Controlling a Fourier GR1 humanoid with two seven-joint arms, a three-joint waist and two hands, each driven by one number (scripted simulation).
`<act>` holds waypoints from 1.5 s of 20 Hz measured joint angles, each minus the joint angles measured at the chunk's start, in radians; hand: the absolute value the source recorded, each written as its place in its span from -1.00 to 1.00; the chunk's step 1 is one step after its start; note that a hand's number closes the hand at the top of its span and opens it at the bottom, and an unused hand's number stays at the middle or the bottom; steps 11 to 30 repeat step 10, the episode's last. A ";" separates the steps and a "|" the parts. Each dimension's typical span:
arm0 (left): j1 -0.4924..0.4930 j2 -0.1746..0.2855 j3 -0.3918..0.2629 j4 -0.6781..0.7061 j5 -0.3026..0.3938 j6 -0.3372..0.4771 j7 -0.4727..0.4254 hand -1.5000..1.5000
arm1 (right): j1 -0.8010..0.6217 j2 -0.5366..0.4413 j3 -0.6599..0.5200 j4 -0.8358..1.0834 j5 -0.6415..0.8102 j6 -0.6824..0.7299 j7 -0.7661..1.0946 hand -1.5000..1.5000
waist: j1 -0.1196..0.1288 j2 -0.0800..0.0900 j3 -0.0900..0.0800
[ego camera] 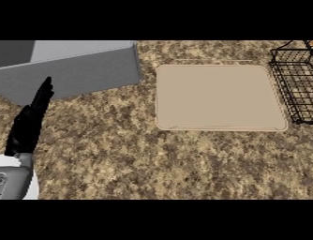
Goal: Pick the lemon from the tray and place it in the tiered basket
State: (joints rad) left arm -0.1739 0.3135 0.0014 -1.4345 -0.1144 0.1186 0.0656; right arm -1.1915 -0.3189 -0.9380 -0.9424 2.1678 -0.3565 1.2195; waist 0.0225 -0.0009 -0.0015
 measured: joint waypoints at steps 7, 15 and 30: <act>0.019 -0.001 0.010 0.006 -0.006 0.010 -0.001 0.00 | 0.019 0.226 0.002 -0.314 0.052 0.025 0.007 -1.00 | -0.027 -0.016 -0.001; 0.010 -0.001 0.005 0.002 -0.010 0.007 0.007 0.00 | 0.066 0.278 0.044 -0.432 0.046 0.035 0.000 -1.00 | -0.022 -0.017 -0.001; 0.010 -0.001 0.005 0.002 -0.010 0.007 0.007 0.00 | 0.066 0.278 0.044 -0.432 0.046 0.035 0.000 -1.00 | -0.022 -0.017 -0.001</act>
